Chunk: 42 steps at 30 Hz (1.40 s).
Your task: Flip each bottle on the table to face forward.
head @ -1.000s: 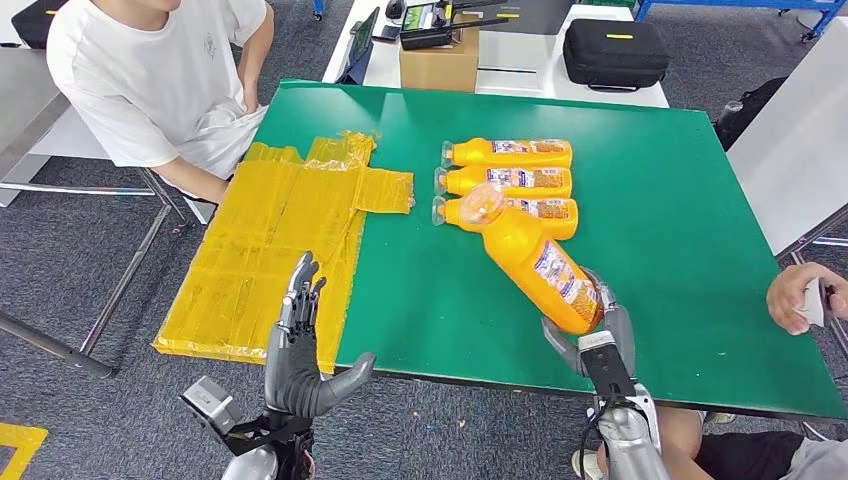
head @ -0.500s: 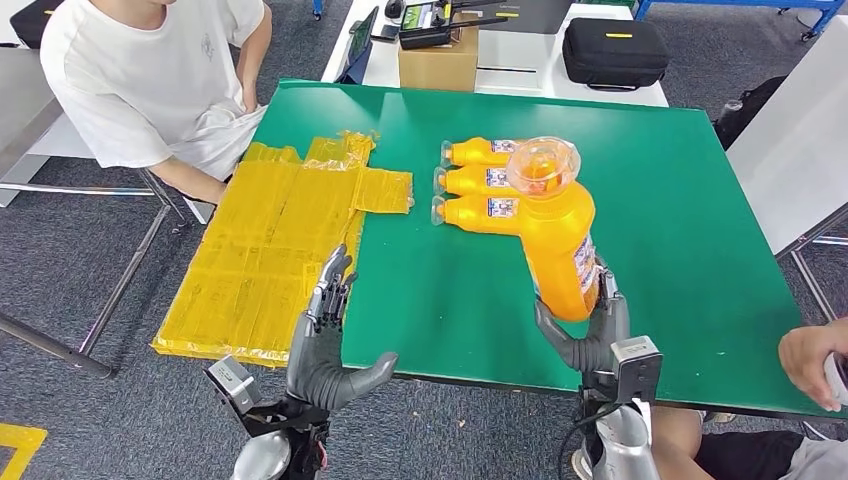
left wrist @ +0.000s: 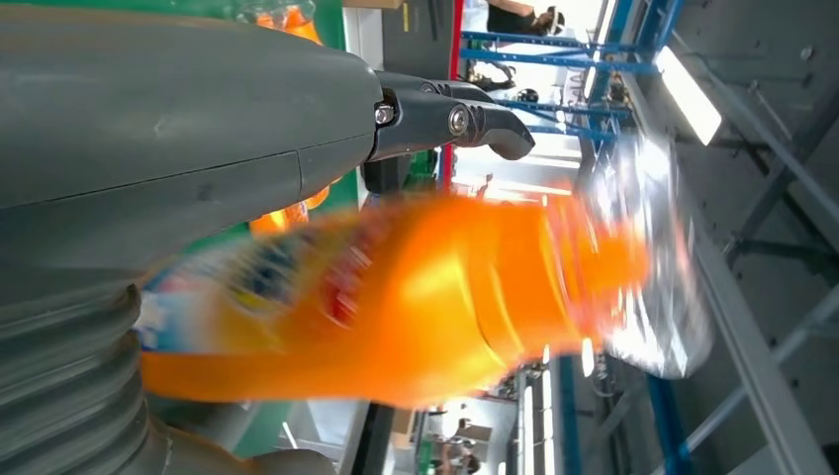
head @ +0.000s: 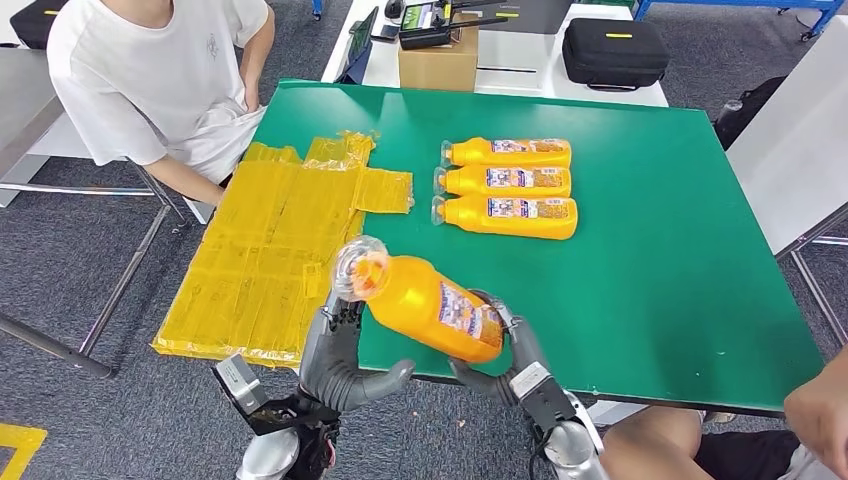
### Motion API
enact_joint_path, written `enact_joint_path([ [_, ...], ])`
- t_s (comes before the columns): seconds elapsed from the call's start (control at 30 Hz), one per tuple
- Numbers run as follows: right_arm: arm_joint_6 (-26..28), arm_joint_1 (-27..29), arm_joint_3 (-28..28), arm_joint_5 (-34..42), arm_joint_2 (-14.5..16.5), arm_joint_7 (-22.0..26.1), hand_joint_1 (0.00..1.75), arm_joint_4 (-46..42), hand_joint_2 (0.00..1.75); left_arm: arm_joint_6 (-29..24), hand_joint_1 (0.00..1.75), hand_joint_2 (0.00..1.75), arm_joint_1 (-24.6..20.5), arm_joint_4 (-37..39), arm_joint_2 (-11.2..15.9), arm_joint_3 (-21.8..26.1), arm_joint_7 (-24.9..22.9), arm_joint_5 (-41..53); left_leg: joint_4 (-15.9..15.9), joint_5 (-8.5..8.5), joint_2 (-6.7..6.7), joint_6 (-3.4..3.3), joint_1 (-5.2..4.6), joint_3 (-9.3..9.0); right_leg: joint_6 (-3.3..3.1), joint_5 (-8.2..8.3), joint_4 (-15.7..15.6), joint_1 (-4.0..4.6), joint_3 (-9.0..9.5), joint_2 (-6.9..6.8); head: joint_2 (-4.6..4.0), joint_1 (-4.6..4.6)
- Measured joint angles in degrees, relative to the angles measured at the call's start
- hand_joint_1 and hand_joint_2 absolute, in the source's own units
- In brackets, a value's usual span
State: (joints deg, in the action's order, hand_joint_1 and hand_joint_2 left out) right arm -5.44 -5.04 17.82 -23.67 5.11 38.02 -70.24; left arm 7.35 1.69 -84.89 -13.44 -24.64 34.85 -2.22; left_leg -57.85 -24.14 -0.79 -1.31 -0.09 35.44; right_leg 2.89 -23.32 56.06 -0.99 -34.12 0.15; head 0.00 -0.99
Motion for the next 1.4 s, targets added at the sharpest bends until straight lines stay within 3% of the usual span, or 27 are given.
enact_joint_path([
  [0.2, 0.10, -1.58, 4.15, -1.51, -0.03, -0.37, 1.75, 2.47, 1.75, 0.29, 0.00, 1.75, -0.25, 0.12, 0.00, -0.51, -0.21, 0.32, 0.00, 0.00, 0.00, 0.00, -0.01, 0.01, 0.00, 0.00, 0.00, -0.01, 0.00, 0.00, 0.00, 0.02],
  [0.57, 2.24, -4.82, 9.32, -1.62, 0.43, 0.39, 1.75, 5.72, 1.75, 10.78, 0.00, 1.75, -0.95, 3.19, 0.16, -1.15, -3.57, -7.35, 0.00, 0.01, -0.02, 0.00, -0.01, 0.01, 0.00, 0.00, 0.00, -0.01, 0.00, -0.01, 0.00, 0.00],
  [0.6, 2.18, -4.90, 9.50, -1.57, 0.43, 0.39, 1.75, 5.82, 1.75, 11.49, 0.14, 1.75, -0.96, 3.50, 0.19, -1.15, -3.85, -7.90, 0.00, 0.00, -0.02, 0.00, -0.01, 0.02, 0.00, 0.00, 0.00, -0.01, 0.00, -0.01, 0.00, 0.01],
  [0.7, 1.97, -5.02, 10.06, -1.47, 0.44, 0.45, 1.75, 6.20, 1.75, 13.12, 0.99, 1.75, -0.95, 4.44, 0.28, -1.15, -4.63, -9.16, 0.00, 0.00, -0.02, 0.00, -0.01, 0.02, 0.00, 0.00, 0.00, -0.01, 0.00, -0.01, 0.00, 0.01],
  [0.73, 1.97, -5.00, 10.29, -1.47, 0.44, 0.49, 1.75, 6.34, 1.75, 13.42, 1.13, 1.75, -0.94, 4.72, 0.35, -1.15, -4.78, -9.38, 0.00, 0.00, -0.02, 0.00, -0.01, 0.02, 0.00, 0.00, 0.00, -0.01, -0.01, -0.01, 0.00, 0.01],
  [0.87, 1.97, -4.77, 11.00, -1.55, 0.44, 0.68, 1.75, 6.85, 1.75, 13.72, 1.13, 1.75, -0.92, 5.50, 0.52, -1.15, -4.86, -9.65, 0.00, 0.00, -0.02, 0.00, -0.01, 0.02, 0.00, 0.00, 0.00, -0.01, -0.01, -0.01, 0.00, 0.01],
  [1.0, 1.97, -4.65, 11.29, -1.59, 0.44, 0.73, 1.75, 7.27, 1.75, 13.74, 1.71, 1.75, -0.95, 5.96, 0.55, -1.15, -4.86, -9.69, 0.00, 0.00, -0.01, 0.00, -0.01, 0.02, 0.00, 0.00, 0.00, -0.01, -0.01, -0.01, 0.00, 0.01],
  [1.03, 1.97, -4.64, 11.34, -1.61, 0.44, 0.73, 1.75, 7.32, 1.75, 13.74, 1.75, 1.75, -0.96, 6.01, 0.55, -1.15, -4.86, -9.69, 0.00, 0.01, -0.01, 0.00, -0.01, 0.02, 0.00, 0.00, 0.00, -0.01, -0.01, 0.00, 0.00, 0.01],
  [1.27, 1.97, -4.64, 11.47, -1.64, 0.44, 0.74, 1.75, 7.54, 1.75, 13.58, 1.75, 1.75, -0.96, 6.09, 0.55, -1.14, -4.60, -9.14, 0.00, 0.01, -0.02, 0.00, -0.01, 0.02, 0.00, 0.00, 0.00, -0.01, 0.00, -0.01, 0.00, 0.01],
  [1.3, 1.94, -4.74, 11.68, -1.78, 0.44, 0.64, 1.75, 7.89, 1.75, 12.65, 1.62, 1.75, -0.97, 6.12, 0.54, -1.19, -3.98, -7.50, 0.00, 0.01, -0.02, 0.00, -0.01, 0.02, 0.00, 0.00, 0.00, -0.01, 0.00, -0.01, 0.00, 0.01],
  [1.4, 1.11, -5.97, 12.97, -2.68, 0.43, -1.28, 1.75, 9.98, 1.75, 6.61, 0.31, 1.75, -1.02, 6.06, 0.52, -1.62, -0.24, 1.72, 0.00, 0.01, 0.01, 0.00, -0.01, 0.02, 0.00, 0.00, 0.00, -0.01, -0.01, 0.00, 0.00, 0.01],
])
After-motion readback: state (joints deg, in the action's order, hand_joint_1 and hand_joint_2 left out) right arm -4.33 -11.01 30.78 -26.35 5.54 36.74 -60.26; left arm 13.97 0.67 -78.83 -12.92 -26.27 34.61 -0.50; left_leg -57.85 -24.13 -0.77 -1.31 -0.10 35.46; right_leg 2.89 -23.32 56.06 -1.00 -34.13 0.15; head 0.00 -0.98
